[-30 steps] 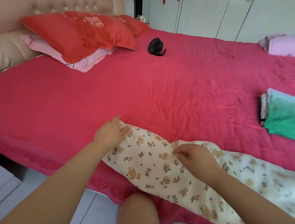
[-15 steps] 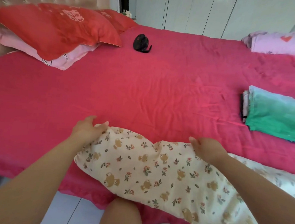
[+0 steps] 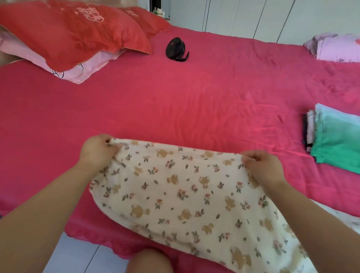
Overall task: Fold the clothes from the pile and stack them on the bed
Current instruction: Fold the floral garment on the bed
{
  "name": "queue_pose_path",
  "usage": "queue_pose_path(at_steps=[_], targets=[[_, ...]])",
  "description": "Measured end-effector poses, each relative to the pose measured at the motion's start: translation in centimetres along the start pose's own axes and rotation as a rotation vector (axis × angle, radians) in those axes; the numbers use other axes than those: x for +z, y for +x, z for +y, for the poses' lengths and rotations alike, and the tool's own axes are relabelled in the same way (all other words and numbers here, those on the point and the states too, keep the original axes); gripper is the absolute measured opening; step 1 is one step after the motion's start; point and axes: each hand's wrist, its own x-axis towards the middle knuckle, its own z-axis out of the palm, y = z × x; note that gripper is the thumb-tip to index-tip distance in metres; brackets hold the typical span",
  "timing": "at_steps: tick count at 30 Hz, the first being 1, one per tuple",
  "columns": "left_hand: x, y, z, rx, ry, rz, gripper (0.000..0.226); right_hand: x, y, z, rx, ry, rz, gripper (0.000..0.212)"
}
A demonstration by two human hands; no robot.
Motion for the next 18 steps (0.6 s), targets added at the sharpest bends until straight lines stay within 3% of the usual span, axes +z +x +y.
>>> queue_pose_path(at_steps=[2, 4, 8, 13, 16, 18], targets=[[-0.4, 0.4, 0.5, 0.005, -0.148, 0.149, 0.01, 0.1, 1.0, -0.9, -0.051, 0.01, 0.12, 0.017], [-0.3, 0.7, 1.3, 0.039, -0.174, 0.188, 0.019, 0.6, 1.6, -1.5, -0.078, -0.021, 0.153, 0.025], [1.1, 1.0, 0.8, -0.068, -0.102, -0.006, 0.062, 1.5, 1.5, -0.7, -0.082, -0.203, 0.048, 0.042], [2.1, -0.8, -1.0, -0.215, 0.003, -0.16, 0.085, 2.7, -2.9, 2.0, -0.478, -0.491, 0.076, 0.035], [2.5, -2.0, -1.3, -0.277, 0.009, -0.228, 0.089, 4.5, -6.7, 3.3, -0.528, -0.691, -0.122, 0.054], [2.3, -2.5, -1.1, -0.258, 0.02, -0.22, 0.073, 5.5, -8.6, 4.3, -0.459, -0.802, -0.321, 0.073]])
